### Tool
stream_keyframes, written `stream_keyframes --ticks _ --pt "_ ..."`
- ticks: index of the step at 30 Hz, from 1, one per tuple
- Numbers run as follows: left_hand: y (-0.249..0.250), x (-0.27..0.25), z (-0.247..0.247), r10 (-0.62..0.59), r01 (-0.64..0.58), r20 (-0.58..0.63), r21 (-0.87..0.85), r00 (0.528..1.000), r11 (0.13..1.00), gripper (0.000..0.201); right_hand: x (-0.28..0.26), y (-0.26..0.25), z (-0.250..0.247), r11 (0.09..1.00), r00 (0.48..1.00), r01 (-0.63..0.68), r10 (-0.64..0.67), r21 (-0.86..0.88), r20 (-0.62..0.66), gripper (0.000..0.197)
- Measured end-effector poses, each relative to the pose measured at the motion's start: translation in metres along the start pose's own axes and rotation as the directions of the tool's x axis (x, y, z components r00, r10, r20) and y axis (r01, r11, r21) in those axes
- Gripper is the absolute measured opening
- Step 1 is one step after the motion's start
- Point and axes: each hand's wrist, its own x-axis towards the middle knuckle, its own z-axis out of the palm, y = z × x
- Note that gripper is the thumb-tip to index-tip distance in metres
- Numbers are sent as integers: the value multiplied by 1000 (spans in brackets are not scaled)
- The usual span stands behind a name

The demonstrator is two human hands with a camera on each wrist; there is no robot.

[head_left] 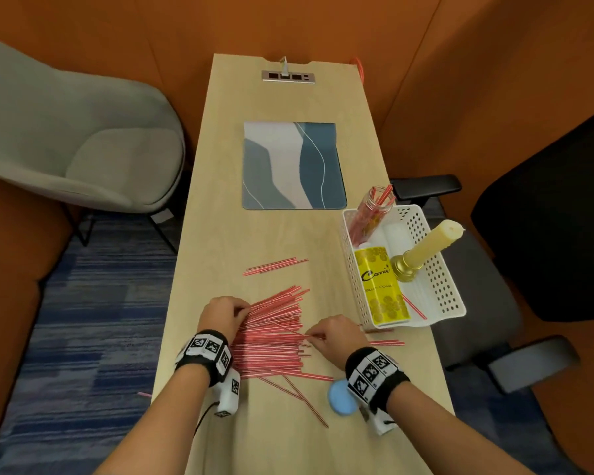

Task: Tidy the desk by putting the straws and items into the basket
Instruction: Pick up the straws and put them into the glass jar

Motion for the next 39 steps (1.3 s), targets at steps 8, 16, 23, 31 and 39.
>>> stream_keyframes --ticks 8,16,23,31,39 --pt "11 5 -29 79 -82 -27 -115 997 990 8 -3 5 -7 993 999 -30 32 110 -15 18" --pt "92 23 -83 205 -321 -287 -455 936 831 10 -6 1 -66 901 981 10 74 434 -177 10" --pt "176 57 -122 305 -507 -423 -534 853 677 6 -10 8 -199 776 798 203 223 598 -560 6" --pt "250 92 -128 441 -620 -440 -473 782 627 9 17 31 -296 927 401 291 108 238 -910 11" --pt "304 112 -121 468 -657 -463 -474 752 586 9 59 85 -242 935 689 25 241 355 -684 20"
